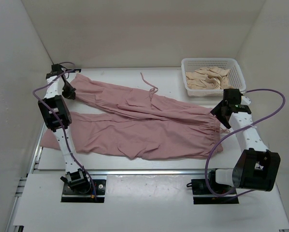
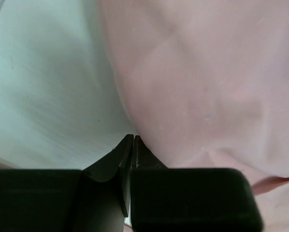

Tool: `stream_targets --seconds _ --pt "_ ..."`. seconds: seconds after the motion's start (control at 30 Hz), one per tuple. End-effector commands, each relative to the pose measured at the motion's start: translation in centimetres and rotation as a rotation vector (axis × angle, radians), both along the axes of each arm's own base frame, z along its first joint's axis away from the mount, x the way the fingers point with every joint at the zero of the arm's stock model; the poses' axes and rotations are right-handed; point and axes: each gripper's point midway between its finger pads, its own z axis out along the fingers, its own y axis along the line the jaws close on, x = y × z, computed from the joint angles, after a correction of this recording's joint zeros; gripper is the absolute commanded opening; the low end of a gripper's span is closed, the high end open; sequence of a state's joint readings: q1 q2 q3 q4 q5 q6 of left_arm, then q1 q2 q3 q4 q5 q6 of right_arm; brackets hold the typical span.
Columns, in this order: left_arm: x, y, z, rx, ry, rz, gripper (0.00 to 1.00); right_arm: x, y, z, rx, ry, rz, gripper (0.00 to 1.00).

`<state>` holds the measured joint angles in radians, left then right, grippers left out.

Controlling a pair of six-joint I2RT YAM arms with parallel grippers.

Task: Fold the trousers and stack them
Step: Flatten the trousers out

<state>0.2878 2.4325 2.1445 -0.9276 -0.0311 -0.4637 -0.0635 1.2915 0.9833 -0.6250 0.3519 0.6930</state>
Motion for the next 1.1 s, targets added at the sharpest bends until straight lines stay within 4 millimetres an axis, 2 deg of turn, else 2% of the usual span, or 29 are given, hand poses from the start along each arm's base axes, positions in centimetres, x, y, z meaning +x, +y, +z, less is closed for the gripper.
stream_targets --seconds 0.0,0.13,0.23,0.27,0.33,0.37,0.4,0.43,0.47,0.5,0.63,0.8,0.83,0.9,0.93,0.97,1.0,1.03,1.07 --pt "1.8 0.5 3.6 0.040 -0.080 0.003 0.17 0.4 -0.2 0.0 -0.014 -0.006 0.014 0.74" --pt "2.7 -0.5 4.8 0.033 -0.110 -0.011 0.20 0.4 -0.2 0.0 -0.014 -0.006 0.014 0.74" --pt "3.4 -0.5 4.3 0.027 -0.118 -0.016 0.33 0.2 -0.2 -0.3 -0.014 0.004 0.014 0.74" --pt "3.9 -0.7 4.5 0.016 -0.133 -0.023 0.34 0.2 -0.2 -0.3 -0.014 0.004 0.014 0.74" --pt "4.3 -1.3 3.6 0.004 -0.127 -0.036 0.48 0.2 -0.2 -0.6 -0.013 0.013 0.014 0.74" --pt "4.8 -1.3 4.3 0.002 -0.150 -0.041 0.53 0.2 -0.2 -0.6 -0.013 0.013 0.014 0.74" --pt "5.0 -1.8 3.4 -0.002 -0.138 -0.050 0.57 0.2 -0.2 -0.6 -0.013 0.013 0.014 0.74" --pt "5.2 -1.8 3.3 -0.001 -0.139 -0.050 0.67 0.2 -0.2 -0.6 -0.013 0.013 0.014 0.74" --pt "5.6 -1.9 4.0 -0.007 -0.163 -0.057 0.70 0.2 -0.2 -0.9 -0.012 0.023 0.015 0.74" --pt "5.6 -2.1 3.1 -0.024 -0.150 -0.062 0.71 0.2 -0.2 -0.9 -0.012 0.024 0.015 0.74" --pt "5.9 -2.3 2.1 -0.036 -0.144 -0.067 0.77 0.2 -0.2 -1.2 -0.012 0.033 0.015 0.74" --pt "6.0 -2.5 1.8 -0.048 -0.144 -0.083 0.77 0.2 -0.2 -1.7 -0.010 0.051 0.015 0.74" --pt "5.8 -2.6 1.4 -0.051 -0.134 -0.083 0.72 0.2 -0.2 -1.7 -0.010 0.051 0.015 0.74" --pt "5.4 -2.7 0.7 -0.054 -0.112 -0.090 0.55 0.2 -0.2 -1.7 -0.010 0.051 0.015 0.74" --pt "5.4 -2.7 2.1 -0.047 -0.133 -0.091 0.46 0.2 -0.2 -1.7 -0.010 0.051 0.015 0.74" --pt "5.2 -2.5 2.6 -0.038 -0.137 -0.087 0.20 0.2 -0.2 -1.7 -0.010 0.051 0.015 0.74" --pt "5.0 -2.2 3.0 -0.018 -0.134 -0.078 0.12 0.2 -0.2 -1.7 -0.010 0.051 0.015 0.74" --pt "5.2 -2.0 5.2 0.002 -0.170 -0.074 0.10 0.2 -0.2 -1.7 -0.010 0.051 0.015 0.74" --pt "5.0 -1.8 6.1 0.019 -0.180 -0.077 0.10 0.2 -0.2 -1.7 -0.010 0.051 0.015 0.74"
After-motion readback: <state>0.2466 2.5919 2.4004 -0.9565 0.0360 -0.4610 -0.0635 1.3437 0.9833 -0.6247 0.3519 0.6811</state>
